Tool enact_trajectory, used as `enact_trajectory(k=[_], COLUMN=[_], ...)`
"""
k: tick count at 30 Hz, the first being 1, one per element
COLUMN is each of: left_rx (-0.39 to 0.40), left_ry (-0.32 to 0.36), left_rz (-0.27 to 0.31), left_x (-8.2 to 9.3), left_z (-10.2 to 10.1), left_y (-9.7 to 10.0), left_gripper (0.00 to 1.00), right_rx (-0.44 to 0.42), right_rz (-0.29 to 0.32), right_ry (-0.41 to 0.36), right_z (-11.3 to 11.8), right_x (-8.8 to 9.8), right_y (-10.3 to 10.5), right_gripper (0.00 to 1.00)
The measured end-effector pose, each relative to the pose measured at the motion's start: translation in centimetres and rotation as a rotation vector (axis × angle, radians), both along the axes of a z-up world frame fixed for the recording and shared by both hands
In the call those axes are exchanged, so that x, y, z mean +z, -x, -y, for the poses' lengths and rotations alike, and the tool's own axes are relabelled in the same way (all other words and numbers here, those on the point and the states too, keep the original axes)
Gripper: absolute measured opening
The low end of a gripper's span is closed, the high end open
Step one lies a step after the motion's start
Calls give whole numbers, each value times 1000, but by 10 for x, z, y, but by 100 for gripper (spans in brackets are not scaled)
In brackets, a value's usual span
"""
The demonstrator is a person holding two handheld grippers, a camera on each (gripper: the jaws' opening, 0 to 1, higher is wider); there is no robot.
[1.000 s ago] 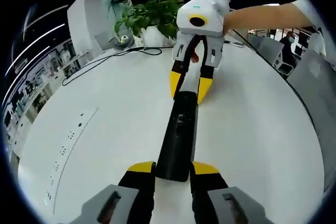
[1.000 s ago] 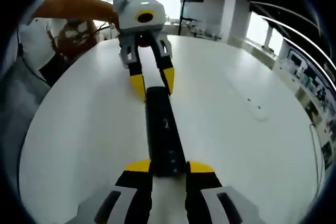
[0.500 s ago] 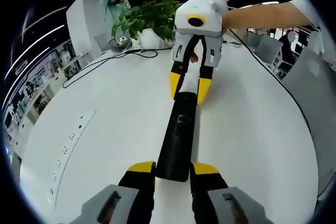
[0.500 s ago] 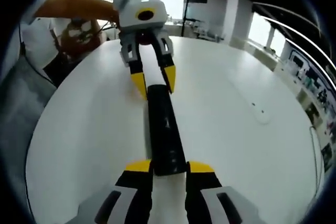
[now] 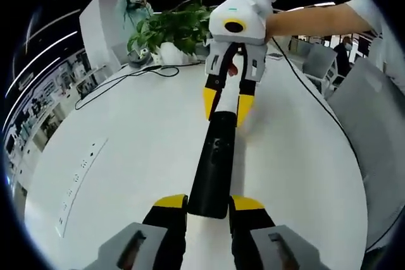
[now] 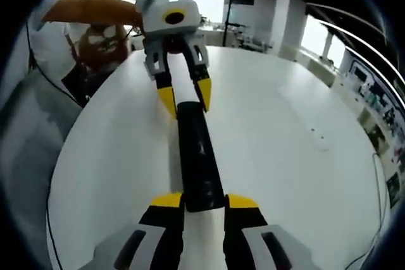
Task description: Press the specified remote control buttons in sequence, fully releasing each button before pressing the next.
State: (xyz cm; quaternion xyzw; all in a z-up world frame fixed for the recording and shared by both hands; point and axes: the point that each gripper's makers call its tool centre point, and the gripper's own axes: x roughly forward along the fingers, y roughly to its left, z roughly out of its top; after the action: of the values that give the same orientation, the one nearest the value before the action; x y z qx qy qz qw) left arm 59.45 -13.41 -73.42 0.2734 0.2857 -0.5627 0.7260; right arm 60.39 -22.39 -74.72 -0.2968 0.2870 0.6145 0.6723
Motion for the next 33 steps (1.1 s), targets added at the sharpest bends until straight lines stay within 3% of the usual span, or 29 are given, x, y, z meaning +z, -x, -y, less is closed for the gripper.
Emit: enact_trajectory(k=[14,20,33], left_rx=[6,4,5], left_ry=[2,-8,-27], left_rz=[-51,-68,-78], left_x=[-16,-25,-35], left_z=[6,6,4], left_y=[71,83,93], left_gripper=[25,25,25], right_rx=[-10,-8,1], right_rz=[-43,-55,-54], right_ry=[6,11,17], right_z=[5,7,7], right_x=[-13,-20,-27], right_y=[75,94,105], right_gripper=[21,21,21])
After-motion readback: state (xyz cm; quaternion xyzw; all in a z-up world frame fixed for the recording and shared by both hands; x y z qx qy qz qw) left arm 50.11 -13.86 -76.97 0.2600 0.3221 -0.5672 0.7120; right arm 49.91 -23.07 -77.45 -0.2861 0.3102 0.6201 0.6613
